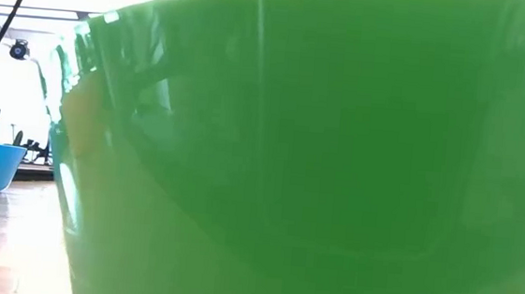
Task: Pick & Place Mini bowls
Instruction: Stack the top orange bowl on top of the orange bowl on the shelf
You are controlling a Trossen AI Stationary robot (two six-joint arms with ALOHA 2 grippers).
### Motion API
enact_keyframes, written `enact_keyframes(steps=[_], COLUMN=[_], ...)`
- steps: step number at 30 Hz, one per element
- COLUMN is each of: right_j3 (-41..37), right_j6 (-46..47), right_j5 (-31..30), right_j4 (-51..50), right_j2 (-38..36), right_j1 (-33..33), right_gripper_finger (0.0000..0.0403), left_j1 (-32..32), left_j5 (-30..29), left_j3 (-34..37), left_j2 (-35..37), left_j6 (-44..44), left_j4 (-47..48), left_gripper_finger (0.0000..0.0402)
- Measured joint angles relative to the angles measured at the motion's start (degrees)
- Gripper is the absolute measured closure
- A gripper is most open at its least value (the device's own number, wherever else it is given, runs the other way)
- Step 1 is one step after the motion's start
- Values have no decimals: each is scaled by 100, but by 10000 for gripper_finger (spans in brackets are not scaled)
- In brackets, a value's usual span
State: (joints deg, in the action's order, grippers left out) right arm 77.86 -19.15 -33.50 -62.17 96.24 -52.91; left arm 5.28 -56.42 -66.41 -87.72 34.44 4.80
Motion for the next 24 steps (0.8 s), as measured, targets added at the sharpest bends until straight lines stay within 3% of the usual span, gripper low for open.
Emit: enact_keyframes(steps=[15,24], right_j3=[-22,-26], right_j6=[-191,-355], right_j5=[75,486], right_j4=[127,232], right_j2=[127,156], right_j1=[-182,-179], right_gripper_finger=[395,395], left_j1=[-1,-1], left_j5=[1,2], left_j3=[0,0], left_j2=[0,0], left_j6=[0,-40], left_j4=[-4,-2], left_gripper_finger=[298,298])
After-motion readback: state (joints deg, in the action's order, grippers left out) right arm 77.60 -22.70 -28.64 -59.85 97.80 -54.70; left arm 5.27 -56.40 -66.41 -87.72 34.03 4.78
